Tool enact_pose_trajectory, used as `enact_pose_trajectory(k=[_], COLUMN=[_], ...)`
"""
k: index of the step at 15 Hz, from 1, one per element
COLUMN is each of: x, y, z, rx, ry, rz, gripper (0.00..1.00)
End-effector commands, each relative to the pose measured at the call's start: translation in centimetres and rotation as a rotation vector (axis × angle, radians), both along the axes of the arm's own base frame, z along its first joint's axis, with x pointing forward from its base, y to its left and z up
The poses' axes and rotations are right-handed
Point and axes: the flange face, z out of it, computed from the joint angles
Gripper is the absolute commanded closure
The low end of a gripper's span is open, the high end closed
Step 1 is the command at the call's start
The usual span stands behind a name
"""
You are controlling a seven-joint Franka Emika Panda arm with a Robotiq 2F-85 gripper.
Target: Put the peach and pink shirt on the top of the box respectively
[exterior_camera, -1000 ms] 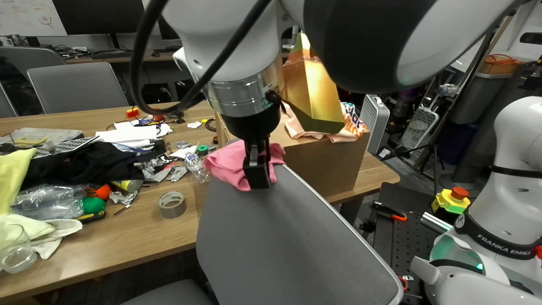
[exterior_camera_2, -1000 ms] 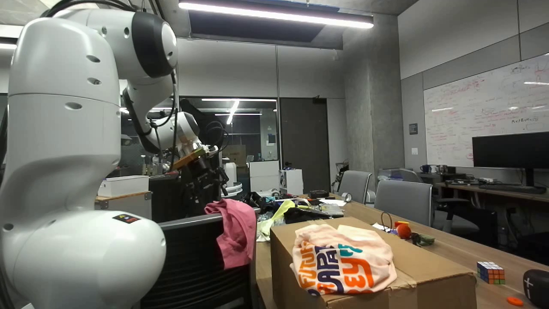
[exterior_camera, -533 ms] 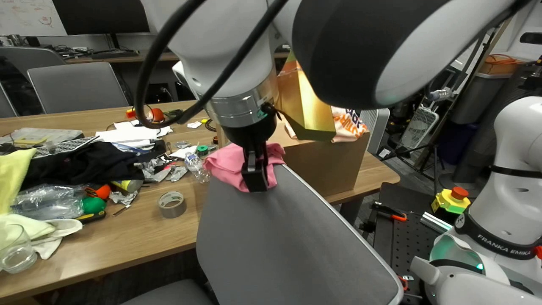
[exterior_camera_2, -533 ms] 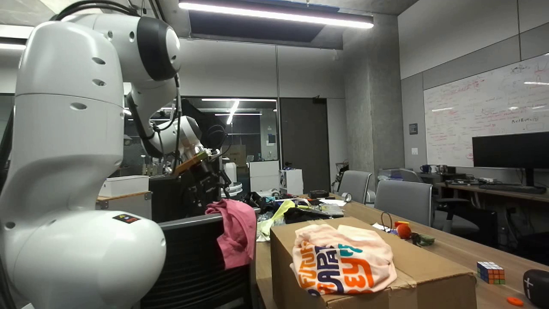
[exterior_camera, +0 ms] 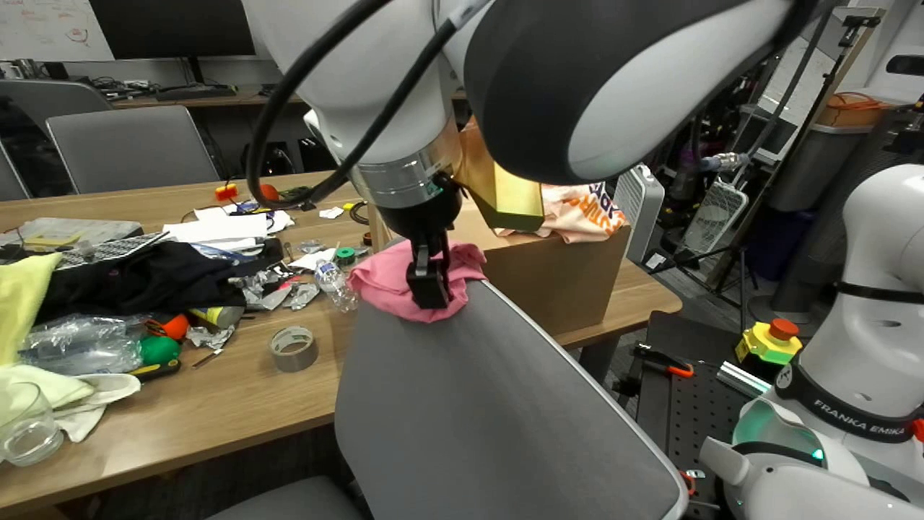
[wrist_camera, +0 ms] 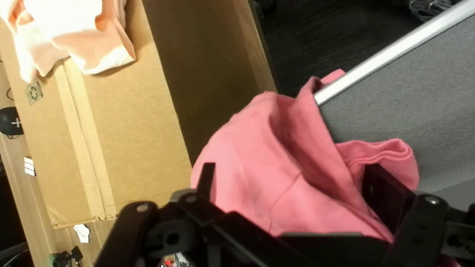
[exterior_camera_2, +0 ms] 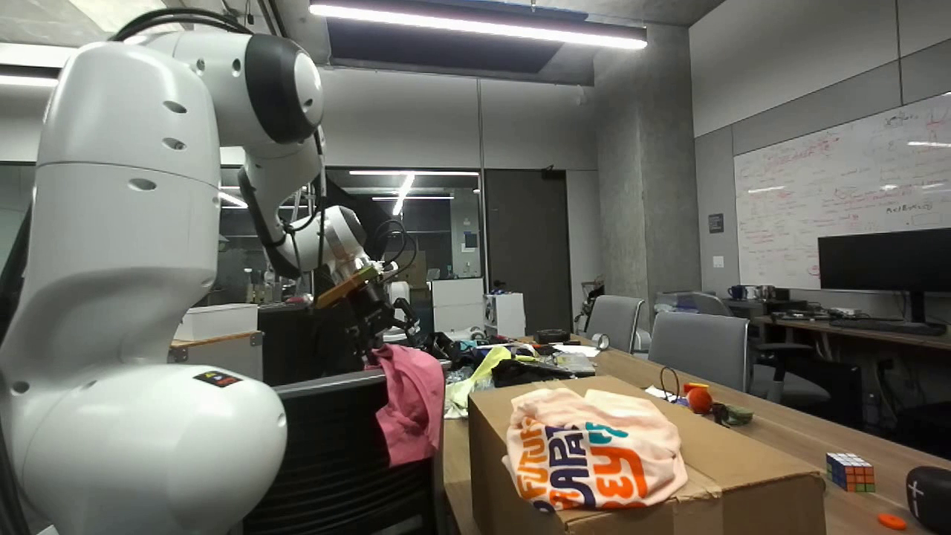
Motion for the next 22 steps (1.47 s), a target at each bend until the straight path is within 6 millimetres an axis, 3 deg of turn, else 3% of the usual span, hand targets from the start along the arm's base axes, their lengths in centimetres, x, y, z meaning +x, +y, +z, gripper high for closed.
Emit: enact_pose_trajectory(k=[1,2,3,5,11,14,17,22], x=[1.4,1.5,1.5,1.5,1.6,1.6,1.7,2.2], y=[-0.5,-0.6,-0.6,-0.5,-0.5,-0.8,-1.5,-4.2], z=[-0.1,-0.2,-0.2,-0.1,0.3,0.8,2.3,8.0], rx=[0.000,0.000,0.001,0.004,0.025,0.031,0.022,0.007], ry=[-0.003,-0.001,-0.004,-0.012,-0.032,-0.060,-0.114,-0.292], rz=[0.005,0.006,0.011,0.021,0.027,0.017,-0.009,-0.125], gripper=[0.00,0.00,0.25,0.32,0.80,0.98,0.96,0.96])
